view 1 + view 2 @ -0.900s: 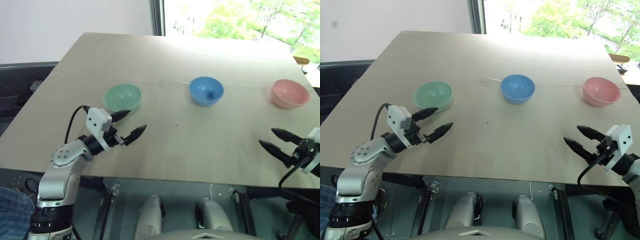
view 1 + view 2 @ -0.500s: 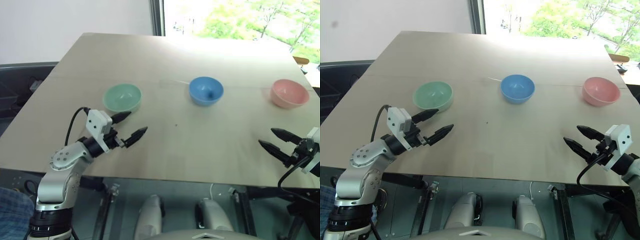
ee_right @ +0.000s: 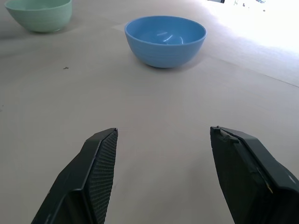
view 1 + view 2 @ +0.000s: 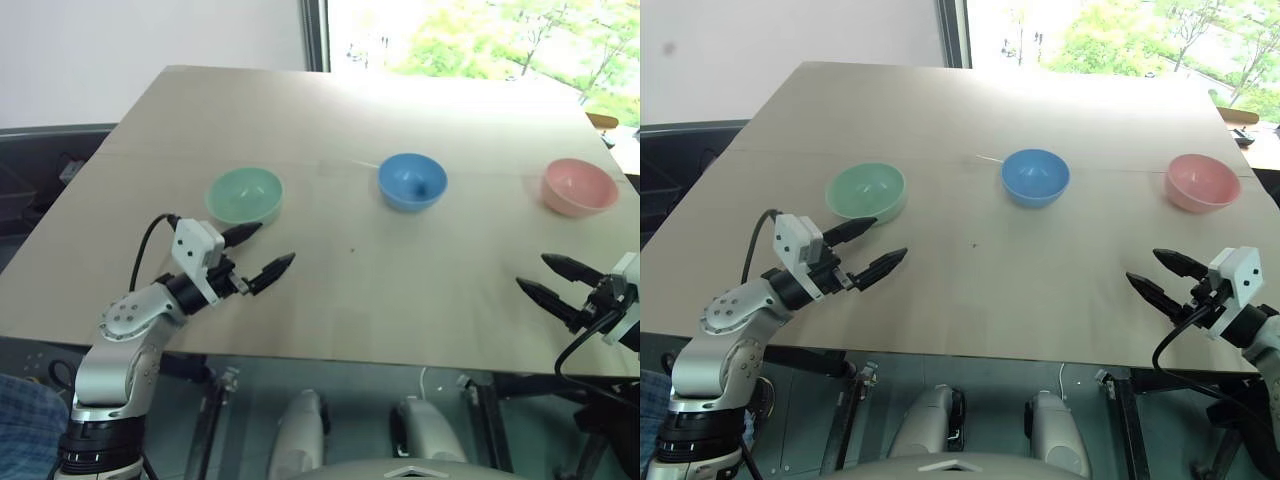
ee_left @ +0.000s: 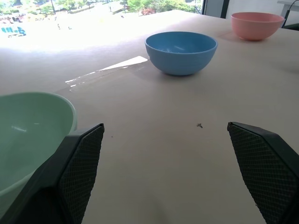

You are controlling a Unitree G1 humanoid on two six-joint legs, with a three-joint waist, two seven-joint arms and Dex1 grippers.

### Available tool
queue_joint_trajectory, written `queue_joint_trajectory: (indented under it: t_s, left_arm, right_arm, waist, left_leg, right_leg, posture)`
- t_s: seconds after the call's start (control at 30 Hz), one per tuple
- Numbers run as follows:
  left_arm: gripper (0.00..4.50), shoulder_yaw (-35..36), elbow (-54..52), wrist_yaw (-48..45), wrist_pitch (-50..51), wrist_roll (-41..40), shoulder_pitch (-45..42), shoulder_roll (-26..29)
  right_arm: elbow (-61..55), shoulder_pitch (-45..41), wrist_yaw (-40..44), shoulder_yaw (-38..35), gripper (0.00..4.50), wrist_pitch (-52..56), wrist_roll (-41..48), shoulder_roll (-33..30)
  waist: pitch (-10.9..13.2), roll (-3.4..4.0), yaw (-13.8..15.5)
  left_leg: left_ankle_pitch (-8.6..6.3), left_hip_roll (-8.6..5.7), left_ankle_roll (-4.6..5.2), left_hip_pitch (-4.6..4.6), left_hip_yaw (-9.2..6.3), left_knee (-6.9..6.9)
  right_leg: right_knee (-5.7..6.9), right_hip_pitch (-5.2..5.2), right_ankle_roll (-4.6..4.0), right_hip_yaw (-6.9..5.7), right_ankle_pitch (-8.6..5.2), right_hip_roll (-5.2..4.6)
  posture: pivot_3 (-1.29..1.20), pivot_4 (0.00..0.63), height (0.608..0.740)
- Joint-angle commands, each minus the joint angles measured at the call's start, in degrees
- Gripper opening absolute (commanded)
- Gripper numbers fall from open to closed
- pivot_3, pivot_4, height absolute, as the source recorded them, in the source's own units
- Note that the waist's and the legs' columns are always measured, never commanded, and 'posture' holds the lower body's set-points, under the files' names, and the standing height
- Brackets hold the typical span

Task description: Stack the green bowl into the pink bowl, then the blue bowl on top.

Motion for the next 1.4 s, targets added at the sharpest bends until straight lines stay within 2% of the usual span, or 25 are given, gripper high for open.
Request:
queue_joint_trajectory:
  t_s: [0.03,0.2,0.33,0.43,0.53,0.77,1.03,1.27,1.4]
  left_arm:
    - [4.50,0.2,-2.2,0.0,-0.5,-1.0,-0.7,0.1]
    - [4.50,-0.7,-3.7,0.3,1.1,-3.5,-1.5,-1.5]
    - [4.50,-1.5,-5.1,-0.8,3.6,-6.8,-2.1,-1.7]
    - [4.50,-2.0,-7.0,-2.7,5.6,-11.2,-2.3,-1.6]
    - [4.50,-2.5,-7.6,-3.3,6.5,-12.0,-2.5,-0.9]
    - [4.50,-2.5,-9.4,-4.8,9.1,-17.4,-4.8,-0.8]
    - [4.50,-3.9,-9.8,-6.2,8.2,-16.5,-4.1,-0.6]
    - [4.50,-4.4,-9.9,-6.2,7.7,-16.0,-4.0,-0.8]
    - [4.50,-4.1,-10.4,-6.2,7.4,-15.7,-3.1,-0.7]
  right_arm:
    - [0.4,-2.1,-2.4,-0.9,3.33,-1.6,-1.5,0.0]
    - [7.8,-9.3,-10.8,-0.5,3.33,-6.3,-10.3,-0.5]
    - [12.7,-14.3,-16.6,1.4,3.33,-5.0,-16.5,-1.9]
    - [17.8,-17.7,-16.9,4.6,3.33,-7.3,-21.3,-4.4]
    - [22.2,-20.3,-16.7,7.0,3.33,-9.0,-24.2,-6.4]
    - [37.6,-32.7,-16.4,15.1,3.33,-8.6,-32.7,-11.8]
    - [56.6,-47.7,-15.0,26.4,3.33,-13.4,-43.5,-14.7]
    - [70.8,-59.3,-16.5,31.9,3.33,-19.5,-48.8,-14.0]
    - [74.5,-62.2,-15.5,33.9,3.33,-21.3,-50.7,-14.6]
  waist:
    - [0.0,0.00,0.0]
    - [0.0,0.00,-0.1]
    - [0.0,0.01,0.0]
    - [0.0,0.02,-0.1]
    - [0.0,0.02,-0.1]
    - [0.0,0.03,-0.9]
    - [0.0,0.04,-1.6]
    - [0.0,0.06,-1.7]
    - [0.0,0.06,-1.6]
  left_leg:
    - [0.00,0.00,0.00,0.00,0.00,0.00]
    - [0.00,0.00,0.00,0.00,0.04,0.05]
    - [0.00,0.00,0.00,0.00,0.03,0.04]
    - [0.00,0.00,0.00,-0.02,0.04,0.03]
    - [0.00,-0.01,0.00,-0.02,0.05,0.03]
    - [0.00,-0.01,0.01,0.00,0.08,0.08]
    - [0.01,-0.01,0.00,-0.01,0.13,0.03]
    - [0.01,-0.01,0.00,0.01,0.16,0.04]
    - [0.01,-0.01,-0.01,-0.01,0.15,0.02]
  right_leg:
    - [0.00,0.00,0.00,0.00,0.00,0.00]
    - [0.01,0.00,0.00,0.03,0.00,0.00]
    - [0.02,-0.01,0.00,0.03,0.00,0.01]
    - [0.01,-0.02,0.00,0.04,0.00,0.01]
    - [0.00,-0.02,0.00,0.04,0.00,0.00]
    - [0.01,-0.02,0.00,0.08,0.01,0.00]
    - [0.00,-0.05,0.00,0.14,0.01,0.00]
    - [0.00,-0.06,0.00,0.16,0.01,0.00]
    - [0.00,-0.07,-0.01,0.16,0.01,0.00]
  posture:
    - [0.00,0.150,0.740]
    - [0.00,0.150,0.740]
    - [0.00,0.150,0.740]
    - [0.00,0.150,0.740]
    - [0.00,0.150,0.740]
    - [0.00,0.150,0.740]
    - [0.00,0.150,0.740]
    - [0.00,0.150,0.740]
    - [0.00,0.150,0.740]
